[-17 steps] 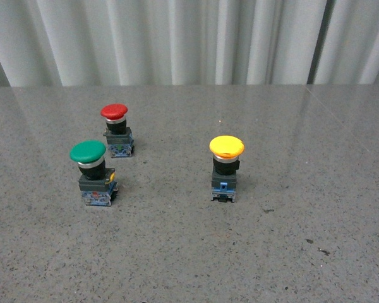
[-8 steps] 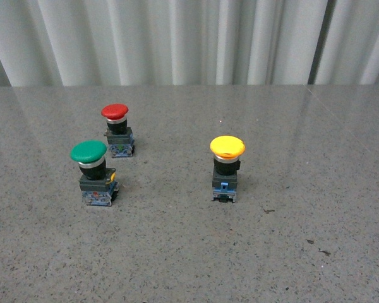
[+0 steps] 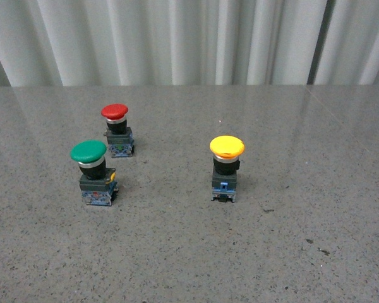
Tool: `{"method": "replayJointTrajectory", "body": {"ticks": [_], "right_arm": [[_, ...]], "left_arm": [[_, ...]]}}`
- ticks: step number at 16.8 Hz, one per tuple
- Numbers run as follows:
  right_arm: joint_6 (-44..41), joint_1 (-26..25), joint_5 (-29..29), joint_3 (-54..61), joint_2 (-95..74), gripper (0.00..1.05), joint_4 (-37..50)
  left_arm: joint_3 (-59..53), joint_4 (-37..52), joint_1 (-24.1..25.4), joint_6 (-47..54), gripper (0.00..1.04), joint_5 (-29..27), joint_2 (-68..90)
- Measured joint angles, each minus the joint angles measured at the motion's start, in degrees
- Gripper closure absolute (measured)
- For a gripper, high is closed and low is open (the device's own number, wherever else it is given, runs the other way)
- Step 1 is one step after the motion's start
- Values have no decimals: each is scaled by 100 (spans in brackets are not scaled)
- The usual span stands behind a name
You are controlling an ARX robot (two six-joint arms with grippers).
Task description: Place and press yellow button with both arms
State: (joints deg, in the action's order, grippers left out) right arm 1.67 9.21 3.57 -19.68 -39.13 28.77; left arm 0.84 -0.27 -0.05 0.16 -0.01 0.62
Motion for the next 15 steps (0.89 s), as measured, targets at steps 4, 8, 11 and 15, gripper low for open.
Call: {"method": "replayJointTrajectory", "body": {"ticks": [4,8,11,15], "right_arm": [[-168,1088,-234,-1827,-3261,6,485],[-164,2020,-304,-2957,-5149,29,369],[-164,2157,-319,-2975,-5674,64,286],[-101,2079,-295,-2973,-5759,104,37]], "left_arm": [[0,0,0,0,7,-2,0],[0,0,0,0,7,0,0],[0,0,0,0,7,0,0],[0,2,0,0,7,0,0]]}}
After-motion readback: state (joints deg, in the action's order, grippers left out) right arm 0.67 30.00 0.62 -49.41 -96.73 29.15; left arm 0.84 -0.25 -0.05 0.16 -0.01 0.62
